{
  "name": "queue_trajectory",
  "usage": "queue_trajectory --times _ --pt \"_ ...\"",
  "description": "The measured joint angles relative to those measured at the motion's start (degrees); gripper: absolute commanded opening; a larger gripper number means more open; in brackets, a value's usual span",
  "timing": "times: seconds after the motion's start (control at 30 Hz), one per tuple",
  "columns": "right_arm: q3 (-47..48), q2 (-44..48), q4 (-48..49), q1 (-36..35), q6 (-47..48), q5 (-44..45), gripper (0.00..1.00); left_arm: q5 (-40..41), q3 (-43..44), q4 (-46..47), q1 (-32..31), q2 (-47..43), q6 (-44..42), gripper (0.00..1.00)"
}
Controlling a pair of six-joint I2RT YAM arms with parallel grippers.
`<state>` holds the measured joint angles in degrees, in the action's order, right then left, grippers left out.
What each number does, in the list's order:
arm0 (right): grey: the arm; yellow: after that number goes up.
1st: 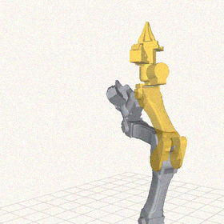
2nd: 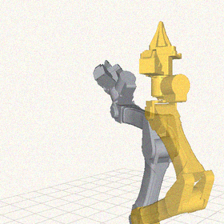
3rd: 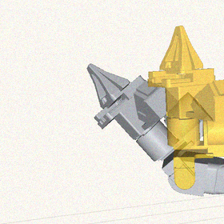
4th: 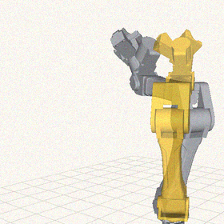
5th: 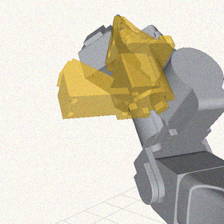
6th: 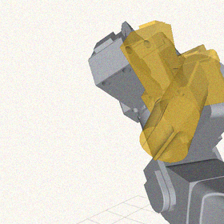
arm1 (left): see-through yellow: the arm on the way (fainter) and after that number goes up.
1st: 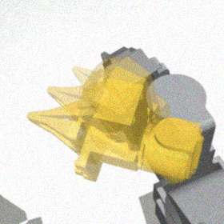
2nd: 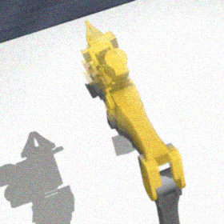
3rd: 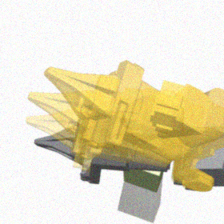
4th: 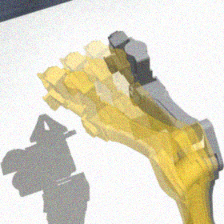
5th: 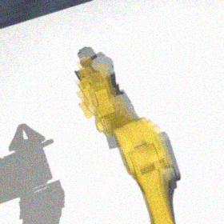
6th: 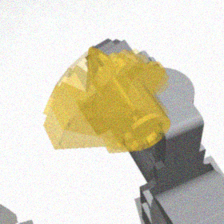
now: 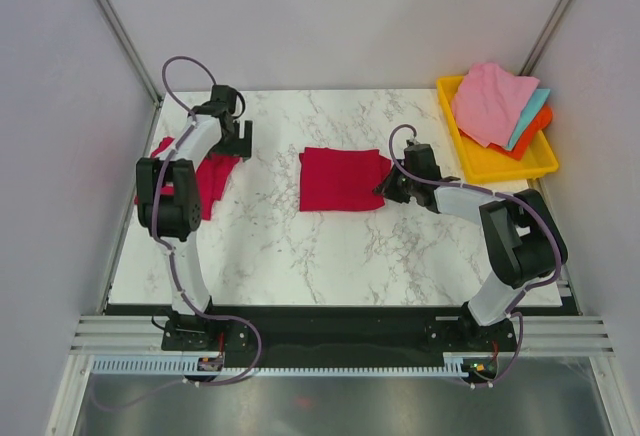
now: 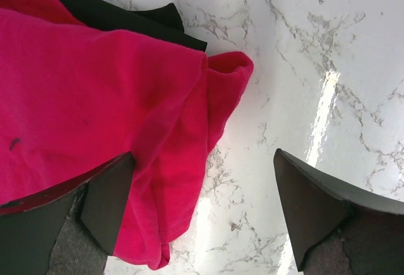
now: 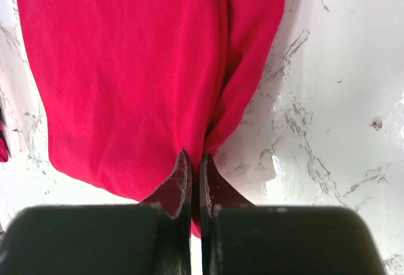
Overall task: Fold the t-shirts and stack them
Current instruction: Neatly place the folded tshirt to the corner
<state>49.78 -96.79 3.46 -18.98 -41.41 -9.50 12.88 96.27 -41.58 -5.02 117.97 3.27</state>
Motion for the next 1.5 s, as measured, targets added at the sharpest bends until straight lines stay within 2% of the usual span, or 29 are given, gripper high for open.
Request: queue_trajectory --times 0.17,0.27,0.33,0.37,0.43,0.47,0.53,0.57,0.6,0.87,1.0,1.1,1.13,1.17,1.2,1.23,1.27,1.5 --pt "0.00 0.00 0.00 0.11 -0.02 -0.33 0.00 0.09 0.00 -0.35 -0.22 1.51 -0.13 0.92" --pt "0.00 0.00 0.02 0.22 -0.24 -0.74 0.00 1.22 0.66 -1.14 -0.26 3.43 -0.13 0.84" --pt "0.00 0.00 0.02 0.24 -0.37 -0.96 0.00 2.21 1.44 -1.86 -0.26 5.29 -0.13 0.71" --pt "0.00 0.00 0.02 0.26 -0.39 -1.01 0.00 2.56 1.75 -2.19 -0.26 6.23 -0.15 0.61" --pt "0.00 0.00 0.02 0.42 -0.42 -1.05 0.00 3.58 2.67 -3.15 -0.28 7.67 -0.39 0.49" --pt "0.00 0.00 0.02 0.42 -0.42 -1.07 0.00 4.00 3.13 -3.54 -0.37 7.91 -0.55 0.37" --pt "0.00 0.00 0.02 0.48 -0.42 -1.14 0.00 4.59 3.87 -4.20 -0.42 7.93 -0.59 0.23" --pt "0.00 0.00 0.02 0.48 -0.42 -1.16 0.00 4.81 4.15 -4.35 -0.46 7.93 -0.52 0.09" --pt "0.00 0.00 0.02 0.52 -0.44 -1.18 0.00 5.11 4.22 -4.42 -0.61 7.93 -0.39 0.02" --pt "-1.09 0.00 0.96 3.98 -2.23 -2.80 0.00 5.95 5.44 -6.71 -4.96 8.02 0.85 0.02" --pt "-5.27 0.85 2.45 9.68 -4.46 -3.65 0.00 2.97 7.96 -7.89 -8.68 8.02 5.27 0.02" --pt "-7.80 3.93 1.16 12.11 -5.11 -1.86 0.04 0.02 10.43 -8.04 -11.15 8.94 9.49 0.02" --pt "-8.39 5.81 0.31 12.33 -5.16 -0.52 0.10 -0.76 11.41 -7.98 -12.00 9.57 10.93 0.03" --pt "-8.74 7.69 -0.17 12.31 -5.22 0.70 0.18 -1.40 12.37 -8.04 -12.76 10.25 12.11 0.20" --pt "-8.87 9.18 -0.50 12.31 -5.22 1.60 0.33 -1.97 13.49 -8.04 -13.68 11.10 13.20 0.38" --pt "-9.01 10.93 -0.83 12.24 -5.46 2.69 0.58 -2.56 14.56 -8.02 -14.56 12.02 14.25 0.62" --pt "-9.11 12.55 -0.90 12.15 -5.73 3.87 0.65 -3.50 15.61 -7.98 -15.41 12.98 15.41 0.99" --pt "-9.20 16.37 -1.42 12.37 -4.17 10.27 0.79 -5.46 18.01 -7.56 -20.06 13.81 20.00 1.00"
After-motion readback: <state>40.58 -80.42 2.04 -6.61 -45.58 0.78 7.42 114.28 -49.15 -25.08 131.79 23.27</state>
